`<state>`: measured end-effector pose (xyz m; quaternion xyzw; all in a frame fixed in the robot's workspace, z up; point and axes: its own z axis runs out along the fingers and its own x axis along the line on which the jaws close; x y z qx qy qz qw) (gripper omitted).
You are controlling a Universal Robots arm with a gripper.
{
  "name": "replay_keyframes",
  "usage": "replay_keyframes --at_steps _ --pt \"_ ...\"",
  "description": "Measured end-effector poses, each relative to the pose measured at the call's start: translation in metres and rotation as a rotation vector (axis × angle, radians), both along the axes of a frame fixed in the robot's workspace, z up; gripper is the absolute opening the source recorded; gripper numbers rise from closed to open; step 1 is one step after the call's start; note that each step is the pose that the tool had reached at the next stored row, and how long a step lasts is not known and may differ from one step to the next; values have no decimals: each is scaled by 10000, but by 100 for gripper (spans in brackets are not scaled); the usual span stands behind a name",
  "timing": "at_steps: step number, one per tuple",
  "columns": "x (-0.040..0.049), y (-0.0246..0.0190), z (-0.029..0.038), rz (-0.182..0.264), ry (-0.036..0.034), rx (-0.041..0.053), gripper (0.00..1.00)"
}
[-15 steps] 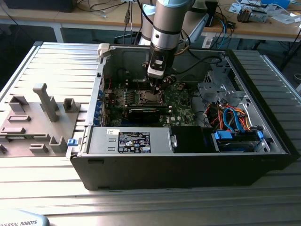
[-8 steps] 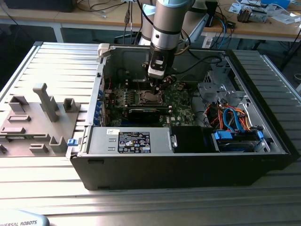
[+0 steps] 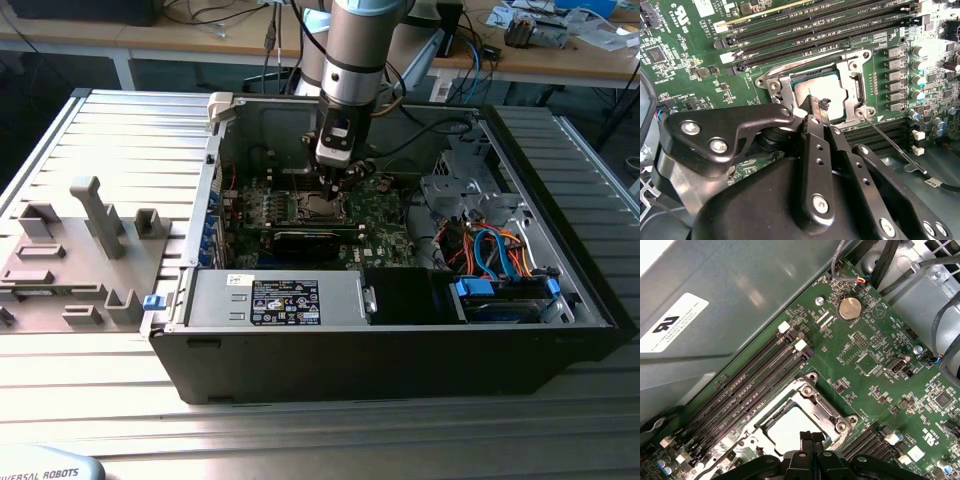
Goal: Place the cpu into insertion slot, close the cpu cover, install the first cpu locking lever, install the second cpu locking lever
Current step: 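Install the first cpu locking lever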
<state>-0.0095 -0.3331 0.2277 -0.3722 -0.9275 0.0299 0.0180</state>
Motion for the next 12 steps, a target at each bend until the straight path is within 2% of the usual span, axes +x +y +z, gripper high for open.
replay_keyframes --at_steps 12 --pt "0 0 0 279 0 0 11"
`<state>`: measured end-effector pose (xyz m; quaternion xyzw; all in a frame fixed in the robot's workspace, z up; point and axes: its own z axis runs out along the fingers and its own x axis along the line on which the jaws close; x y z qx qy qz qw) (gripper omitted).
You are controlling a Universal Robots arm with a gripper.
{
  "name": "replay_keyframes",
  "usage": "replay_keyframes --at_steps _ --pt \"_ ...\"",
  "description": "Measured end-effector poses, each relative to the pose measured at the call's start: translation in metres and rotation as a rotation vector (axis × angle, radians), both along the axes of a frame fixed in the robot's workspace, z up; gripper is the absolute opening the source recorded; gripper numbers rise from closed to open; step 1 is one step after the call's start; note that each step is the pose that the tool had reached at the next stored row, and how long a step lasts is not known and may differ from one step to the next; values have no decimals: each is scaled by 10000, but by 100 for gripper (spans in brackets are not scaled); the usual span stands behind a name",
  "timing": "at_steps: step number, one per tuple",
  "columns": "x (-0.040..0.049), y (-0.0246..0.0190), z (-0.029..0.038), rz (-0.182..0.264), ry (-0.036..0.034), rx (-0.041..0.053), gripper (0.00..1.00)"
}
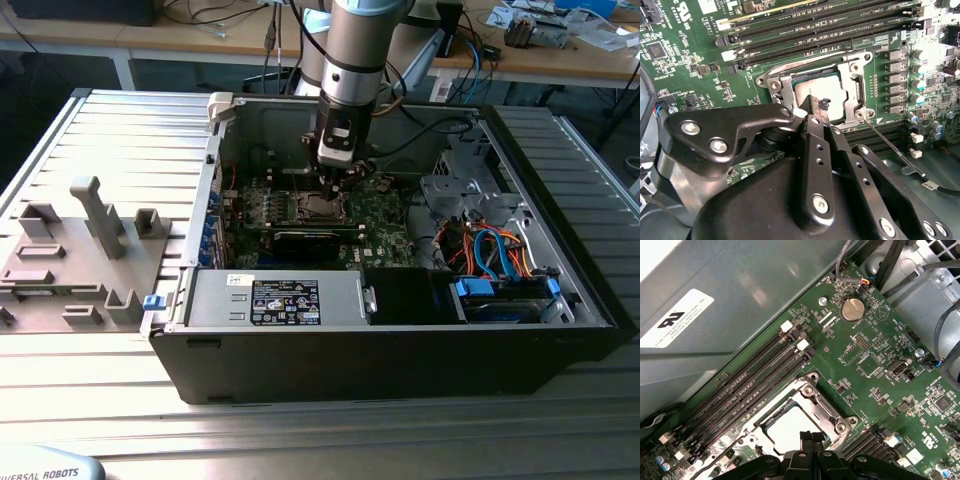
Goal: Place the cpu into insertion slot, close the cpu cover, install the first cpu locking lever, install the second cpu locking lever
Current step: 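Install the first cpu locking lever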
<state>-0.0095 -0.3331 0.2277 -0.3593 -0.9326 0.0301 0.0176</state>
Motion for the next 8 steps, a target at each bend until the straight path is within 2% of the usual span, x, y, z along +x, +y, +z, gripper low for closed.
replay_keyframes --at_steps 8 --pt "0 0 0 138 0 0 11"
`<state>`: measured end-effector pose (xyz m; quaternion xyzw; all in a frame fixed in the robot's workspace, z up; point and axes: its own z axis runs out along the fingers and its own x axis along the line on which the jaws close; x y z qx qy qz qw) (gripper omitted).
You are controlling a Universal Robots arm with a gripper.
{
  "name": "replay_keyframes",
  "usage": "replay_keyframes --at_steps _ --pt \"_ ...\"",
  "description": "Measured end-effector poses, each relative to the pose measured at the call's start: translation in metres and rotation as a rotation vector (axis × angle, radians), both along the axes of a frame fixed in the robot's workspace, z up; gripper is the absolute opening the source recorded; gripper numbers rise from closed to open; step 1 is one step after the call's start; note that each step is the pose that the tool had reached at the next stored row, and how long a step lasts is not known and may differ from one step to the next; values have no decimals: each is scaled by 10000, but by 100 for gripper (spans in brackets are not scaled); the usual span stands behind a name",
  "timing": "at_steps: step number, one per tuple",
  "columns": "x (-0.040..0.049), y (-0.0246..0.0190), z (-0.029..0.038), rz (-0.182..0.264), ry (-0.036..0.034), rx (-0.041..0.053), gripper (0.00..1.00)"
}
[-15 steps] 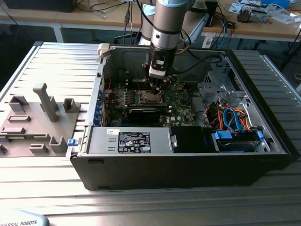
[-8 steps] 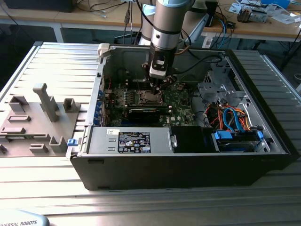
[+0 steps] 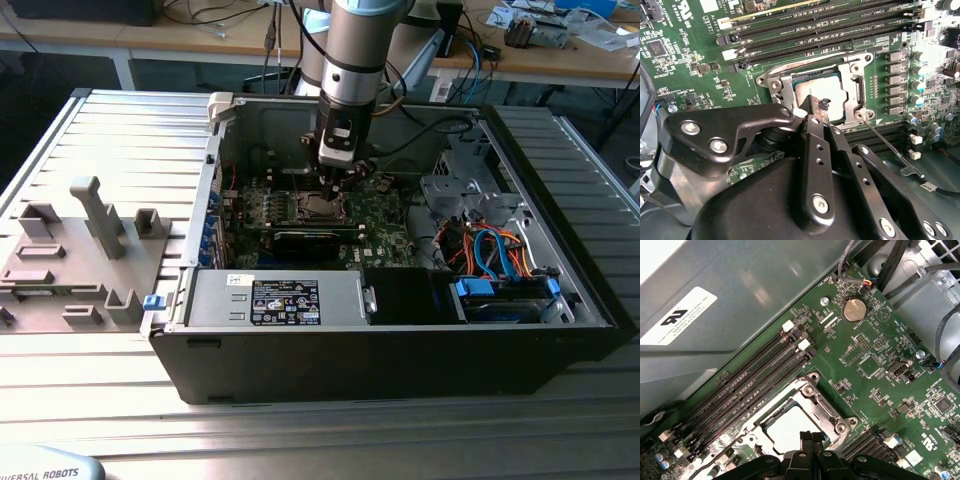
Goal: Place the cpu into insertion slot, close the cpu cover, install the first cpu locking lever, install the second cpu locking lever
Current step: 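Install the first cpu locking lever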
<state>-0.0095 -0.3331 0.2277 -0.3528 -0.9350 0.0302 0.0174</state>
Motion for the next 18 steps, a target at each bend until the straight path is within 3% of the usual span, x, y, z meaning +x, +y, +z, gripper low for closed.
replay_keyframes --at_steps 18 --pt "0 0 0 405 0 0 11"
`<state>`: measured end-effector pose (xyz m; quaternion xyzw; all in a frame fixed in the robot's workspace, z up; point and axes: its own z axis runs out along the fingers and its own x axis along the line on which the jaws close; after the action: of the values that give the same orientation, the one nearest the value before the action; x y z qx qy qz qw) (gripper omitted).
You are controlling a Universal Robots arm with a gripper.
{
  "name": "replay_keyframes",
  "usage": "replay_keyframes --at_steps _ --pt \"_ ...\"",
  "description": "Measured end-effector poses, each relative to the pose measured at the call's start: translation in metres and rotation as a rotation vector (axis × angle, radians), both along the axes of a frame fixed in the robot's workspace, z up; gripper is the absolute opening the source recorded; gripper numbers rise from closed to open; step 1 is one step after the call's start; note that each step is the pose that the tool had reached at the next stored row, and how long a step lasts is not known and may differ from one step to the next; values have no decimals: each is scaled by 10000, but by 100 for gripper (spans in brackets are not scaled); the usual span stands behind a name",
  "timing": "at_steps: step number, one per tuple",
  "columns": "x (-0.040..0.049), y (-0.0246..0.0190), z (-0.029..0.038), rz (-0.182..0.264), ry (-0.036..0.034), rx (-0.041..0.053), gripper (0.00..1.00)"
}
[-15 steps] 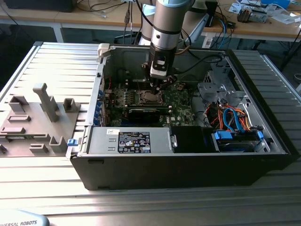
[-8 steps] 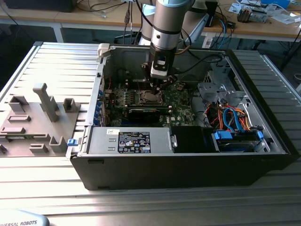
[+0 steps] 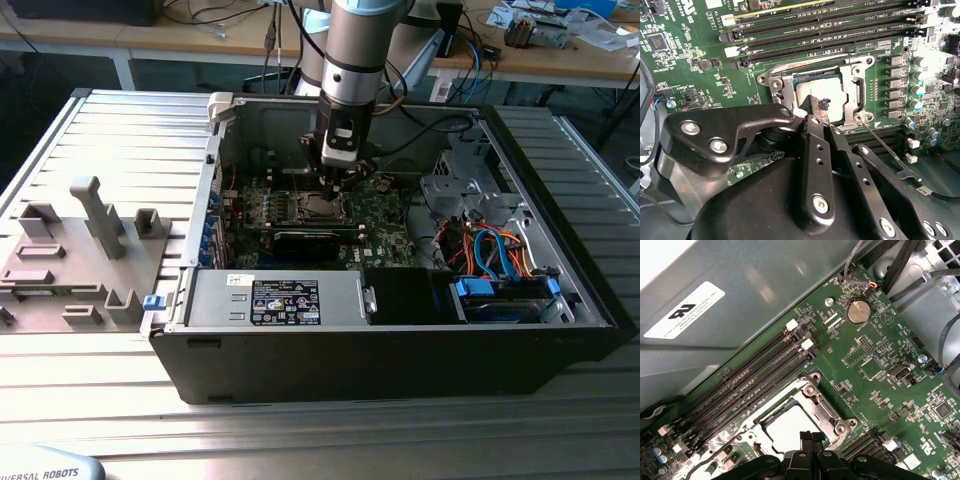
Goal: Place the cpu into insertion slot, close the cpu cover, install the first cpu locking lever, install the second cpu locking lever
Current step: 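Install the first cpu locking lever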
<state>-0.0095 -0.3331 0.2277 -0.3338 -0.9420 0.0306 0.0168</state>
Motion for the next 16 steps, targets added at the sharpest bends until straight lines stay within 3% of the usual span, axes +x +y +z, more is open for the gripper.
replay_keyframes --at_steps 16 --pt "0 0 0 293 0 0 11"
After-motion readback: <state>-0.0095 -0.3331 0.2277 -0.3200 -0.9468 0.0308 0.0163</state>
